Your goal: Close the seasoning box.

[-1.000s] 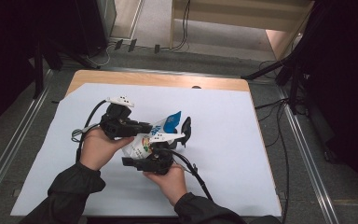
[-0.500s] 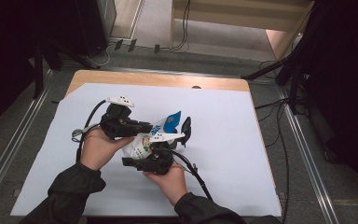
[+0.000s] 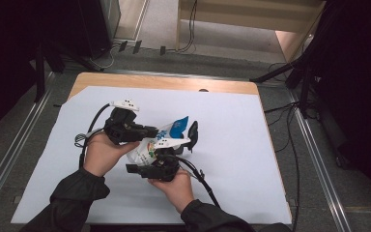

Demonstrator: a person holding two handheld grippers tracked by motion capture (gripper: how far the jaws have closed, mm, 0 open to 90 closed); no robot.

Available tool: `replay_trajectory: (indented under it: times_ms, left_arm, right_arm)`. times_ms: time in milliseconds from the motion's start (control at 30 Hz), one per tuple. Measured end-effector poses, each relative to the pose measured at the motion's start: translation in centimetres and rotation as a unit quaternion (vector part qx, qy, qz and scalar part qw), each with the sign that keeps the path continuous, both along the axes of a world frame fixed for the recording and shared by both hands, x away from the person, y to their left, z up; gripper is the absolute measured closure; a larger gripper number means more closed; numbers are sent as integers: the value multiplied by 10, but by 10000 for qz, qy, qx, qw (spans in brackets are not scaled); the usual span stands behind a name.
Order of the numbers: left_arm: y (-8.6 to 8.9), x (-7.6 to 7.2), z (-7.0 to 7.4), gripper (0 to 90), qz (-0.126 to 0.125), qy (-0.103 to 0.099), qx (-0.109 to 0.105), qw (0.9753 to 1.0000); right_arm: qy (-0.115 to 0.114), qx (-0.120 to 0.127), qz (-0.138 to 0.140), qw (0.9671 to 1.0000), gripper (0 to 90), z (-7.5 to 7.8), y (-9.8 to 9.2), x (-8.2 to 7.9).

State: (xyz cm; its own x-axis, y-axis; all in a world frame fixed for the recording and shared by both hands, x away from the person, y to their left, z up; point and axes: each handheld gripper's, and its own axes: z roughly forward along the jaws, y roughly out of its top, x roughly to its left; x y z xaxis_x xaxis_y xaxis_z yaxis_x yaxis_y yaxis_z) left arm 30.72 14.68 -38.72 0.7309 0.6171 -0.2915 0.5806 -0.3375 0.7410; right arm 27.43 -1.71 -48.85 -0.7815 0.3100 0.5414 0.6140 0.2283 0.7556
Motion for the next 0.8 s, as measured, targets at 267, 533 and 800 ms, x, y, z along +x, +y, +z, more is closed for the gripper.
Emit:
replay_trajectory:
  times_ms: [267, 533, 800]
  left_arm:
    - [1, 0, 0, 861, 8, 30, 2, 10000]
    - [1, 1, 1, 854, -1, 35, -49, 10000]
    - [1, 0, 3, 853, -5, 27, -68, 10000]
  right_arm:
    - [63, 50, -7, 10000, 626, 0, -1, 1]
    - [183, 144, -14, 9997, 628, 1, -1, 1]
    - [219, 199, 11, 9996, 627, 2, -1, 1]
